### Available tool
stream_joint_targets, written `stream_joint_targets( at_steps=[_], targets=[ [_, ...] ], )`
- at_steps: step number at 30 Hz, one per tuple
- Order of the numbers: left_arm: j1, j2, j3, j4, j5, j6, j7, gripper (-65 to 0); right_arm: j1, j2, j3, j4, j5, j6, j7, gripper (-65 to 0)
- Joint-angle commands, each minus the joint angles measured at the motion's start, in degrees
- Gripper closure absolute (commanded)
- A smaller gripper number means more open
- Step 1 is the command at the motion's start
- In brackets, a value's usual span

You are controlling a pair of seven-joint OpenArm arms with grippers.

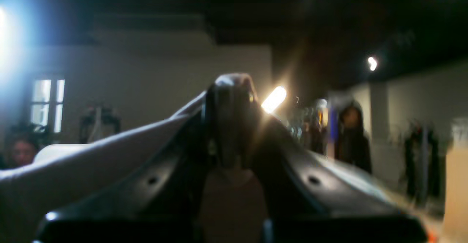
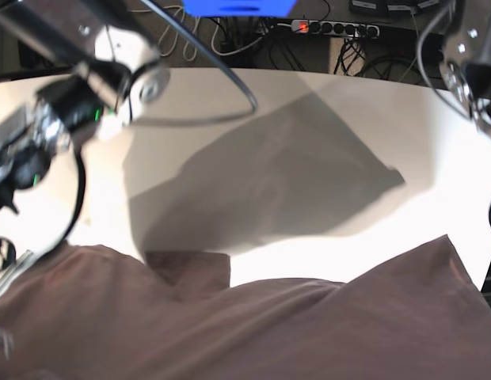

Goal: Layout the t-shirt on the table in an organized manner, then fold the t-shirt properly
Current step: 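Lift the shirt by the shoulders and lay it down folded over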

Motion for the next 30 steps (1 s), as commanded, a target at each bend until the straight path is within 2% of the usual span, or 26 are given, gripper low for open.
stream_joint_targets(
  at_steps=[1, 6, 9, 14, 18, 22, 24, 27, 30],
  targets=[
    [-1.06, -1.04, -0.39, 1.10, -0.35, 0.21, -1.41, 0.0, 2.84, 0.24, -1.39, 0.87, -0.19, 0.03, 1.19, 0.0],
    [-1.15, -0.87, -0.21, 1.62, -0.26, 0.21, -1.76, 0.0, 9.53, 0.68, -7.36, 0.87, -6.96, 0.03, 1.19, 0.0],
    [-0.71, -0.52, -0.48, 1.62, 0.00, 0.21, -1.76, 0.0, 11.37, 0.68, -9.21, 0.79, -7.66, 0.03, 1.10, 0.0],
    [3.68, -0.34, -0.57, 1.45, 0.18, 0.21, -1.94, 0.0, 8.65, 0.68, -9.47, 0.26, -9.33, 0.03, 1.10, 0.0],
    [7.46, 2.56, -0.57, 0.83, 0.36, 0.21, -1.94, 0.0, 5.13, 0.68, -9.65, -2.20, -9.77, 0.03, 1.10, 0.0],
    [8.87, 5.55, -0.57, -2.86, 0.36, 0.21, -1.94, 0.0, 3.81, 0.77, -9.65, -9.32, -9.77, 0.03, 1.10, 0.0],
    [8.69, 6.52, -0.57, -6.73, 0.36, 0.21, -1.94, 0.0, 3.90, 2.26, -9.65, -14.51, -9.86, 0.03, 1.10, 0.0],
    [6.58, 6.69, -0.48, -14.64, 0.36, 0.21, -1.94, 0.0, 5.13, 3.85, -11.06, -22.77, -9.95, 0.03, 1.10, 0.0],
    [3.95, 6.78, -0.39, -22.90, 0.36, 0.21, -1.94, 0.0, 7.59, 4.73, -11.32, -31.48, -12.50, 0.03, 1.10, 0.0]
  ],
)
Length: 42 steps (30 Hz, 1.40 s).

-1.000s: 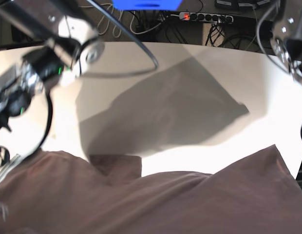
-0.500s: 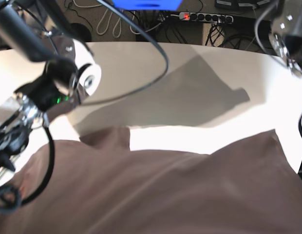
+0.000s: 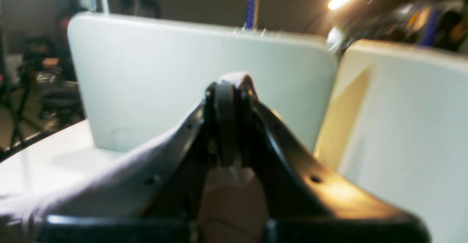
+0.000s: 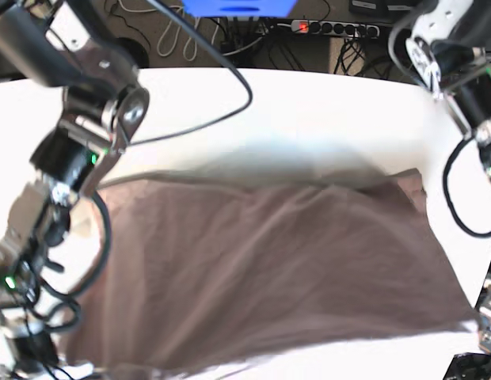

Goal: Layout the t-shirt on the table in an organized manner, then fold the t-shirt properly
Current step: 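Lift the shirt by the shoulders and lay it down folded over, then open both grippers and raise them away from the shirt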

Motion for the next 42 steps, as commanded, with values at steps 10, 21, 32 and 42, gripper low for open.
stream_joint_targets(
  at_steps=[10, 21, 32, 42],
  targets=[
    [-12.84, -1.00, 0.14, -20.49, -0.56, 0.01, -1.35, 0.0, 15.03, 2.88, 0.31, -27.55, -5.60, -0.18, 2.31, 0.0],
    [-23.47, -1.53, 0.14, -37.10, -0.56, 0.54, -1.43, -6.3, 22.85, 7.63, -0.04, -42.85, -9.21, -5.15, 1.96, -3.4],
    [-23.47, -1.44, 0.14, -45.10, -0.56, 0.36, -1.43, -36.0, 18.10, 8.42, 0.31, -45.83, -9.03, -5.33, 2.13, -44.8],
    [-10.64, -1.62, -0.13, -43.52, -1.18, 0.10, -1.26, -35.8, 5.09, 8.16, 0.40, -37.48, -8.95, -5.33, 1.96, -45.9]
  ],
)
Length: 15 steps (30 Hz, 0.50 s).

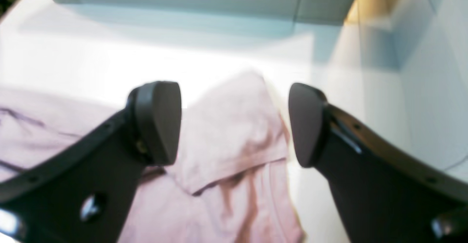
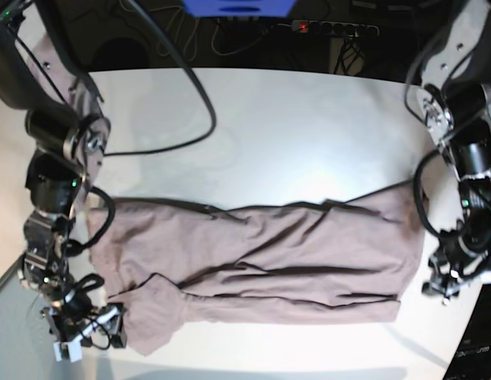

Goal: Layout the t-shirt on the table in an organized manner, then fold the t-shirt properly
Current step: 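Open both grippers and raise them away from the shirt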

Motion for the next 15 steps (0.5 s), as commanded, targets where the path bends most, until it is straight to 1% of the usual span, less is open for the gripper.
stream_joint_targets(
  at_steps=[1, 3, 7, 9, 12, 15],
  targets=[
    [0.21, -0.90, -0.02, 2.76, -1.33, -0.62, -0.43, -35.8, 0.60, 0.29, 0.07, 2.96, 1.22, -0.26, 1.67, -45.9],
    [5.75, -1.34, -0.02, 6.80, -1.33, -0.62, -0.43, -35.8, -3.09, -0.06, 0.07, 7.09, 1.31, -0.26, 1.67, -45.9],
    [14.63, -1.51, -0.02, 15.33, -0.89, -0.62, -0.52, -35.8, -11.09, -1.91, 0.07, 16.94, 1.31, -0.26, 1.58, -45.9],
    [18.24, -1.69, -0.02, 17.97, -0.80, -0.62, -0.52, -35.8, -15.66, -3.49, 0.07, 23.01, 1.31, -0.26, 1.50, -45.9],
    [20.87, -3.18, 0.16, 18.41, -0.80, -0.62, -0.60, -35.8, -22.60, -6.04, 0.07, 32.33, 1.31, -0.26, 1.50, -45.9],
    [21.23, -3.62, 0.24, 16.82, -0.72, -0.62, -0.60, -35.8, -28.93, -9.65, 0.07, 40.76, 1.31, -0.26, 1.50, -45.9]
  ],
)
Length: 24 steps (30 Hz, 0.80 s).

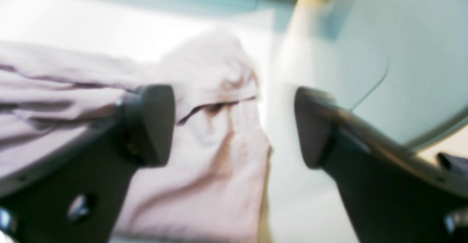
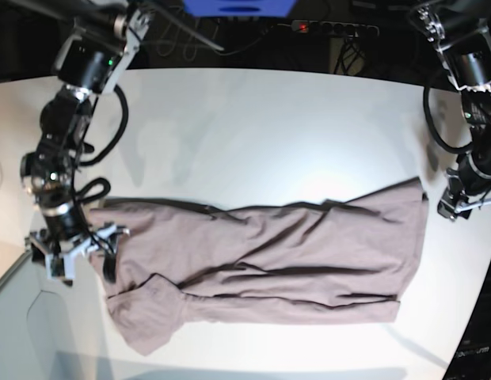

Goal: Layout the t-shirt on the table in an organized manner, then fold the t-shirt properly
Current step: 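Open both grippers and raise them away from the shirt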

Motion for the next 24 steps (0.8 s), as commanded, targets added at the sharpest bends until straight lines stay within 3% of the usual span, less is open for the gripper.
stream_joint_targets(
  at_steps=[1, 5, 10, 19, 24],
  targets=[
    [-1.44, -0.91, -0.04, 0.30, -1.04, -0.69, -0.34, -35.8, -0.86, -1.55, -0.21, 3.78, 0.89, 0.88, 1.80, -45.9],
    [-2.41, -0.30, 0.05, -1.11, 5.46, -0.78, -2.89, -35.7, -8.68, -5.24, -0.30, 11.51, 0.89, 0.88, 1.80, -45.9],
    [-2.85, 1.20, 3.30, -1.55, 12.93, -0.78, -8.34, -35.6, -14.05, -5.75, -0.30, 13.97, 3.26, 0.88, 1.89, -45.9],
    [-2.94, 1.29, 7.08, -4.98, 13.29, -0.78, -9.57, -25.6, -19.59, -5.68, -0.30, 17.58, 5.99, 0.88, 1.89, -45.8],
    [-4.43, 1.29, 7.26, -8.14, 13.29, -0.86, -9.66, -25.5, -21.26, -5.68, -0.21, 17.58, 5.99, 0.88, 2.15, -45.8]
  ],
)
